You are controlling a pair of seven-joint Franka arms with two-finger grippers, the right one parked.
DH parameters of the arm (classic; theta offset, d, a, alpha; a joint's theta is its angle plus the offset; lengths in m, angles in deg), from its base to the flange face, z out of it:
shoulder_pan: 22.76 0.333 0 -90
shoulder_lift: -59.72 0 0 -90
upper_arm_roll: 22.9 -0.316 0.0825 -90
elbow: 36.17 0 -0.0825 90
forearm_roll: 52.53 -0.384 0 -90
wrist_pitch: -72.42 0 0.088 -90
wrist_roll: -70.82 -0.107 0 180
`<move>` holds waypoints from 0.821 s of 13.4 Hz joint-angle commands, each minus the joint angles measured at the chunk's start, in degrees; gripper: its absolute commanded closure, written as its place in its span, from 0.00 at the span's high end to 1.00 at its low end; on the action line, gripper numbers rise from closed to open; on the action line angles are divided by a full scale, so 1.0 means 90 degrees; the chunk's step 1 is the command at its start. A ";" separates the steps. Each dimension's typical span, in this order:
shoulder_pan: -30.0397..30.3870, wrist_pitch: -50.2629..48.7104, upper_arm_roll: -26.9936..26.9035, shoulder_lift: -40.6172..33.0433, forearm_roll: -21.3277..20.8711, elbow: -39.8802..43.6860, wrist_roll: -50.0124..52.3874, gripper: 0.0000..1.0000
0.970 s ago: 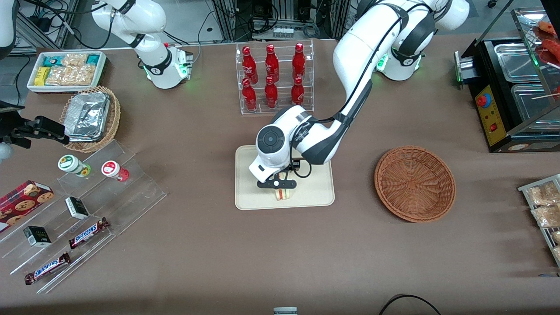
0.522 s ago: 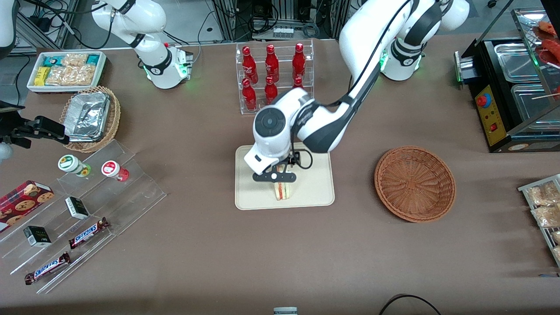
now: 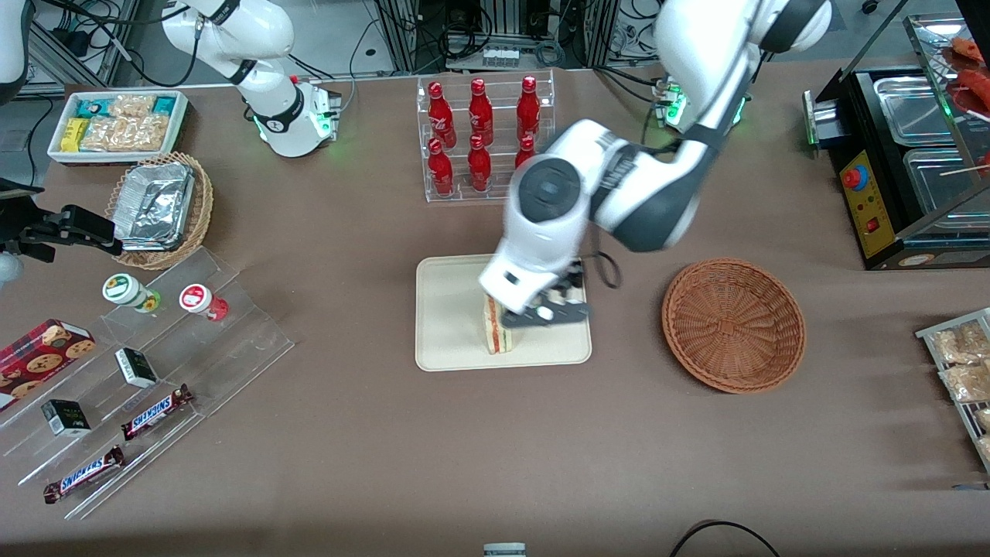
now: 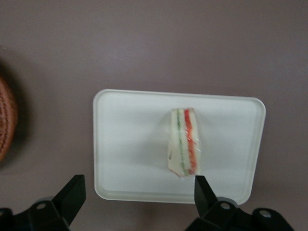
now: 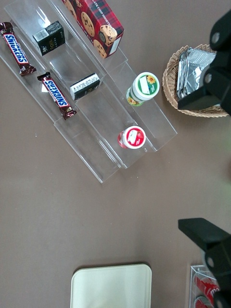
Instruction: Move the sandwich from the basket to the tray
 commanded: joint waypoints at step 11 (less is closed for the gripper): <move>0.2197 -0.1392 0.0043 -0.1625 0.0090 -0.1289 -0.2132 1.00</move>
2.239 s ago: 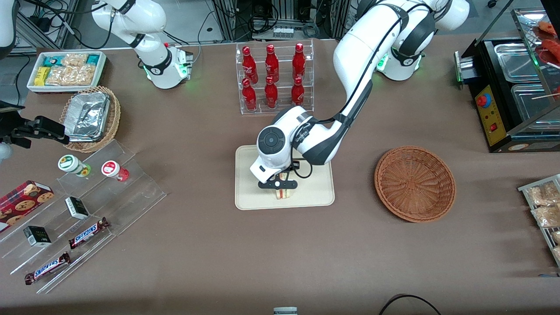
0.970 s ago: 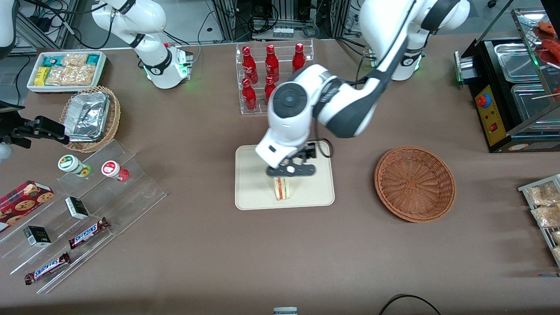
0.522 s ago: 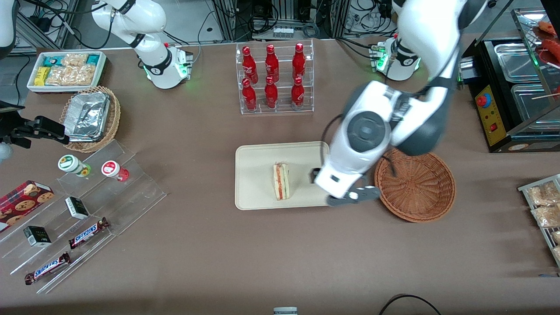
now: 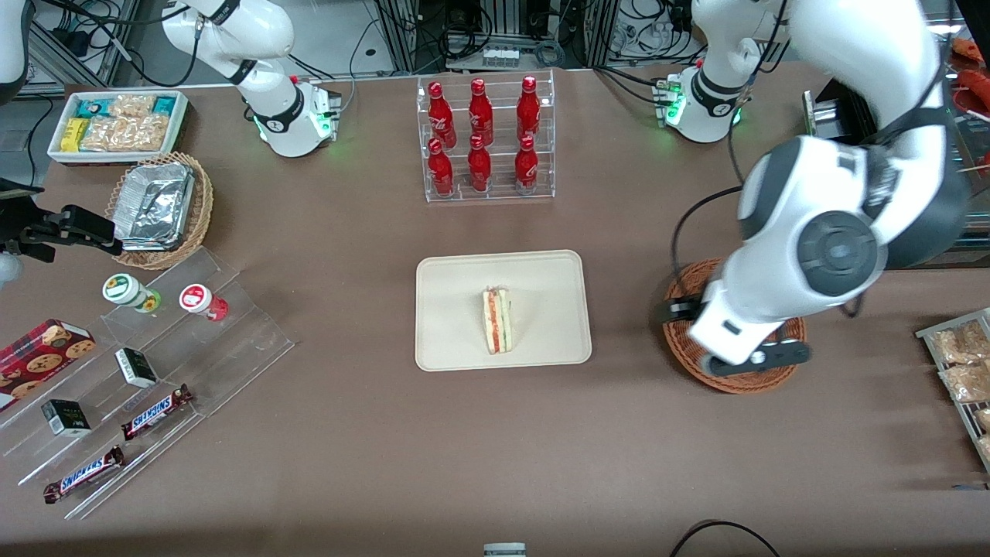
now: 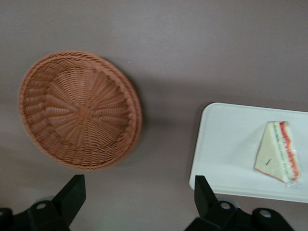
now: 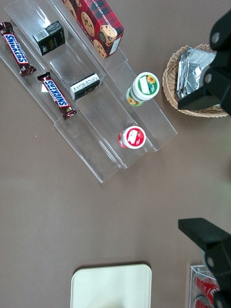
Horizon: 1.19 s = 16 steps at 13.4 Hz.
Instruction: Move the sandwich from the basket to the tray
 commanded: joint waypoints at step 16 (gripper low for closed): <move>0.1790 -0.2043 0.0461 -0.3579 0.0014 -0.2452 -0.2592 1.00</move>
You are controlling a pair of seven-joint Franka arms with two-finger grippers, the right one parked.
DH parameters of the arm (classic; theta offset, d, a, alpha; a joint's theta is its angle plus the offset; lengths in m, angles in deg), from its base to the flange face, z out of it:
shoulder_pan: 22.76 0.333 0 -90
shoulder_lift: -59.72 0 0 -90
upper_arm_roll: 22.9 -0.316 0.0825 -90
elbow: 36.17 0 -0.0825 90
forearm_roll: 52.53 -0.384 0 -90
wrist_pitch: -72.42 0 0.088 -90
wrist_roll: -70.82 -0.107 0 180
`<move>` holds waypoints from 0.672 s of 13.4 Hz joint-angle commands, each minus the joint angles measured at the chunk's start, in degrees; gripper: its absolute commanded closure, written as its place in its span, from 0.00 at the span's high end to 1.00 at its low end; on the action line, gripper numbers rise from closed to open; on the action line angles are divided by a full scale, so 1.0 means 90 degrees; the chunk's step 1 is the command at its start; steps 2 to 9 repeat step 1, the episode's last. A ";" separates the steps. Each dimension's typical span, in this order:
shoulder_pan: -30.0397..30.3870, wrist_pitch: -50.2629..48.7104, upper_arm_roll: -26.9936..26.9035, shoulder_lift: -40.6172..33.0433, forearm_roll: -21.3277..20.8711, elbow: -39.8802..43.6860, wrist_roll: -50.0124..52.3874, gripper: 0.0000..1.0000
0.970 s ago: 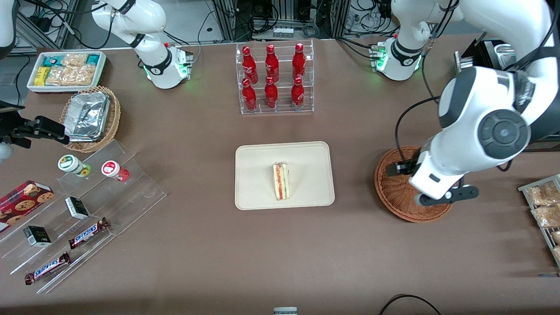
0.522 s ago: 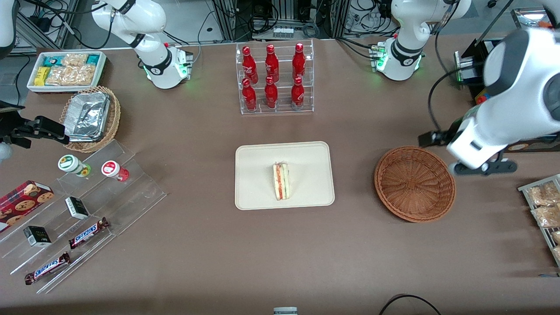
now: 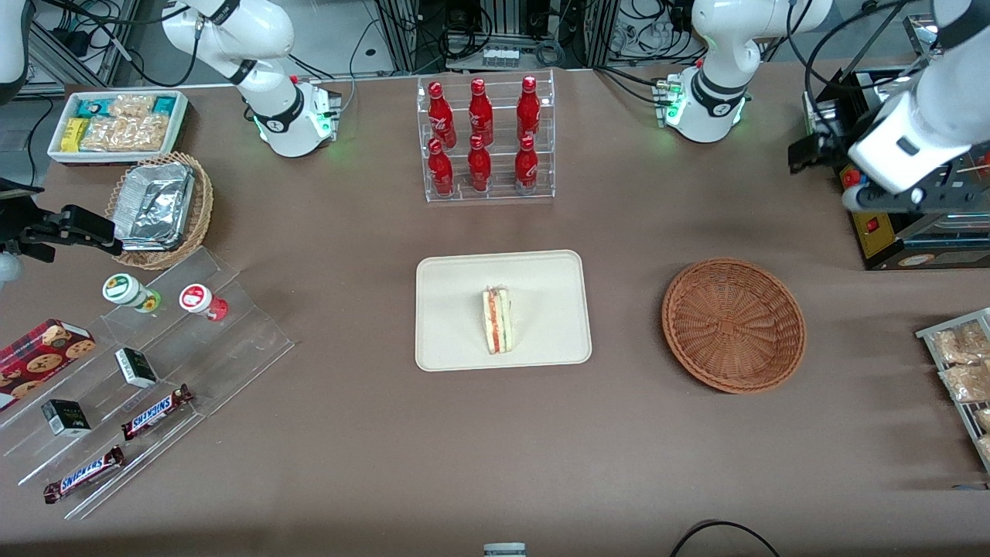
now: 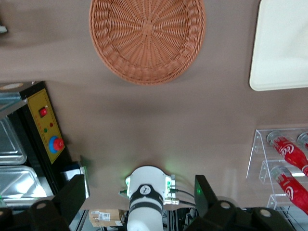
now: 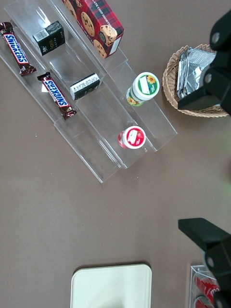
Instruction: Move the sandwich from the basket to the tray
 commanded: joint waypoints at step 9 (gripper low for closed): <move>0.0093 -0.0186 0.0068 -0.0340 0.0010 -0.0205 -0.0096 1.00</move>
